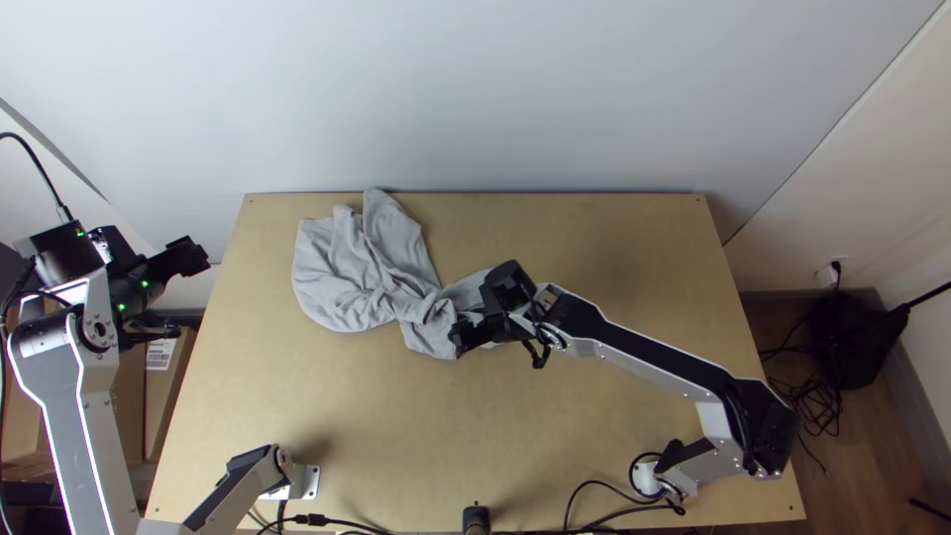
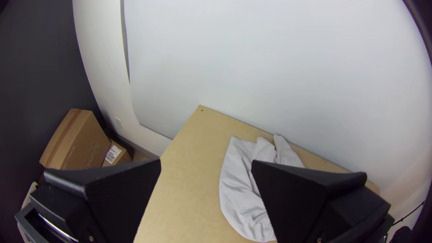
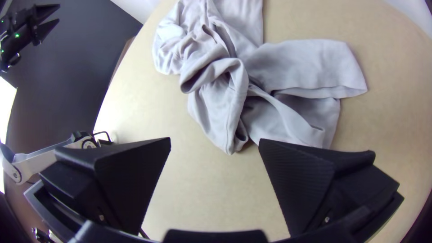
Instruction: Fold the t-shirt
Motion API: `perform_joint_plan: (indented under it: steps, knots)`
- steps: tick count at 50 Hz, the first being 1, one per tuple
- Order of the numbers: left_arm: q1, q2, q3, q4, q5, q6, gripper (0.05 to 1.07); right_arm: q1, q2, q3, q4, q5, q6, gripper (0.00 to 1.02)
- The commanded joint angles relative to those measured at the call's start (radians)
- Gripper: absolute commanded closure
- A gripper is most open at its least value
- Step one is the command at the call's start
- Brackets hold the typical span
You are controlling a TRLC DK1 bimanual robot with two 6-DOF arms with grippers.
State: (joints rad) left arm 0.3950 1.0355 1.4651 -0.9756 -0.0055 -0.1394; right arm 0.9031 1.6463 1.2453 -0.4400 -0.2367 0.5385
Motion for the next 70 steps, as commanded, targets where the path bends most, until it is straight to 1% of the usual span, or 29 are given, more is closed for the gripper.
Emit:
perform_joint_plan:
  steps: [1,2,9,10,12,14,22,37,45,52,58,63,70]
  knots:
    - [0.010,-0.028,-0.017,0.025,-0.008,-0.026,0.10,0.005,0.070,0.017,0.009,-0.006,0.031,0.30]
    - [0.010,-0.029,-0.019,0.026,-0.008,-0.026,0.10,0.005,0.079,0.022,0.009,-0.006,0.037,0.33]
    - [0.011,-0.037,-0.028,0.029,-0.011,-0.025,0.10,0.005,0.112,0.025,0.050,-0.004,0.044,0.34]
    - [0.011,-0.038,-0.029,0.029,-0.011,-0.025,0.10,0.005,0.115,0.025,0.060,-0.004,0.044,0.37]
    - [0.013,-0.041,-0.034,0.031,-0.011,-0.023,0.10,0.003,0.119,0.022,0.087,-0.004,0.046,0.47]
    - [0.016,-0.046,-0.037,0.032,-0.011,-0.022,0.10,0.003,0.119,0.019,0.107,-0.004,0.049,0.50]
    - [0.021,-0.051,-0.051,0.037,-0.011,-0.017,0.10,0.003,0.130,0.037,0.122,-0.004,0.049,0.50]
    - [0.022,-0.051,-0.048,0.051,-0.011,-0.016,0.10,-0.006,0.179,0.055,0.222,0.013,0.048,0.50]
    - [0.027,-0.054,-0.046,0.052,-0.011,-0.008,0.10,-0.004,0.198,0.066,0.222,0.030,0.041,0.50]
    - [0.038,-0.058,-0.046,0.052,-0.011,0.001,0.10,-0.004,0.182,0.068,0.195,0.042,0.038,0.50]
    - [0.042,-0.058,-0.051,0.052,-0.011,0.003,0.10,-0.003,0.167,0.069,0.172,0.074,0.032,0.50]
    - [0.044,-0.058,-0.054,0.055,-0.011,0.003,0.10,-0.003,0.164,0.071,0.152,0.086,0.031,0.50]
    - [0.044,-0.057,-0.055,0.060,-0.011,0.003,0.10,-0.004,0.172,0.072,0.158,0.102,0.023,0.50]
